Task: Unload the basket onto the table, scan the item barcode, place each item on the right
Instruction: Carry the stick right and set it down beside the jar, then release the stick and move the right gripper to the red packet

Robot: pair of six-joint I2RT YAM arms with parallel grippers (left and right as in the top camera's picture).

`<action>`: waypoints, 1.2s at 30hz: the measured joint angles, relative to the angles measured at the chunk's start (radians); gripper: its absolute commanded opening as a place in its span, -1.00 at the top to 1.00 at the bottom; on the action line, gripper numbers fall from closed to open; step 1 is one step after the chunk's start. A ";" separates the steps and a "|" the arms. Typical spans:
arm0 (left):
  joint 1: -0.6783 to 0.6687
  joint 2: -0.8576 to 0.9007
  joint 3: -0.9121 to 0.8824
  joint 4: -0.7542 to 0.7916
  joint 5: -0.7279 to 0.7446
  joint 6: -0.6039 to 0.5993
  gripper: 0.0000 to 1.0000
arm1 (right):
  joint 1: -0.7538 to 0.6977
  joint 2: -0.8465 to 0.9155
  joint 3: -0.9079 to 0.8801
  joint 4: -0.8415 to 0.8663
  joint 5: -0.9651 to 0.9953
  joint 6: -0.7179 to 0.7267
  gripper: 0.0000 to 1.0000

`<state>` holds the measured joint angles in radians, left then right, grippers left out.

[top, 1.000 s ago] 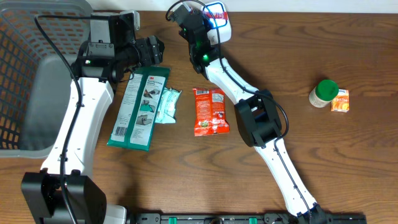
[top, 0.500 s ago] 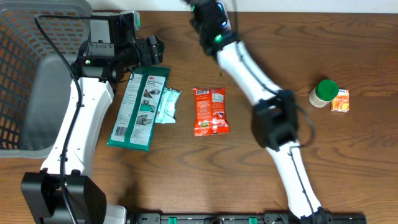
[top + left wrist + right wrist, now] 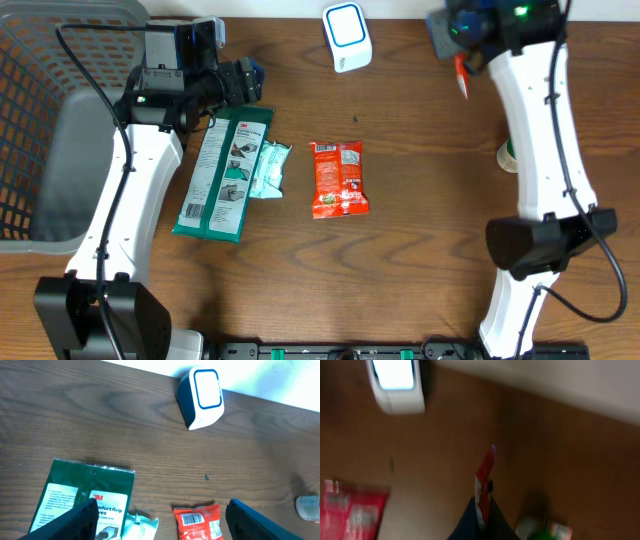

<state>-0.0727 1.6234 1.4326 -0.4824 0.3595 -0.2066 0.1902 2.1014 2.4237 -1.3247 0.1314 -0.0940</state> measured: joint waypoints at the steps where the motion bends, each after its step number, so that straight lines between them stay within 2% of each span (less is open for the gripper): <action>1: 0.000 0.000 0.000 0.000 0.000 0.000 -0.63 | -0.022 0.010 -0.020 -0.027 -0.028 0.004 0.98; 4: 0.000 0.000 0.000 0.000 0.000 0.000 -0.63 | -0.076 0.031 -0.120 -0.046 -0.076 0.008 0.98; 9: 0.000 0.000 0.000 0.000 0.000 0.000 -0.63 | -0.135 0.049 -0.350 0.019 -0.113 0.011 0.98; 20: 0.000 0.000 0.000 0.000 0.000 0.000 -0.63 | -0.161 0.051 -0.673 0.313 0.014 0.006 0.98; 21: 0.000 0.000 0.000 0.000 0.000 0.000 -0.63 | -0.161 0.051 -0.695 0.335 0.025 0.003 0.88; 22: 0.000 0.000 0.000 0.000 0.000 0.000 -0.63 | -0.161 0.051 -0.719 0.360 0.034 0.000 0.31; 26: 0.000 0.000 0.000 0.000 0.000 0.000 -0.63 | -0.161 0.052 -0.747 0.398 0.053 -0.011 -0.03; 27: 0.000 0.000 0.000 0.000 0.000 0.000 -0.63 | -0.161 0.052 -0.747 0.408 0.056 -0.015 -0.22; 28: 0.000 0.000 0.000 0.000 0.000 0.000 -0.63 | -0.161 0.052 -0.743 0.407 0.060 -0.017 -0.54; 29: 0.000 0.000 0.000 0.000 0.000 0.000 -0.64 | -0.161 0.052 -0.735 0.401 0.060 -0.021 -0.60; 33: 0.000 0.000 0.000 0.000 0.000 0.000 -0.63 | -0.161 0.052 -0.645 0.289 0.057 -0.019 -0.61; 36: 0.000 0.000 0.000 0.000 0.000 0.000 -0.64 | -0.160 0.051 -0.536 0.156 -0.018 -0.019 -0.49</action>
<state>-0.0727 1.6234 1.4326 -0.4824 0.3595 -0.2066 0.0299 2.1525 1.8874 -1.1683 0.1139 -0.1135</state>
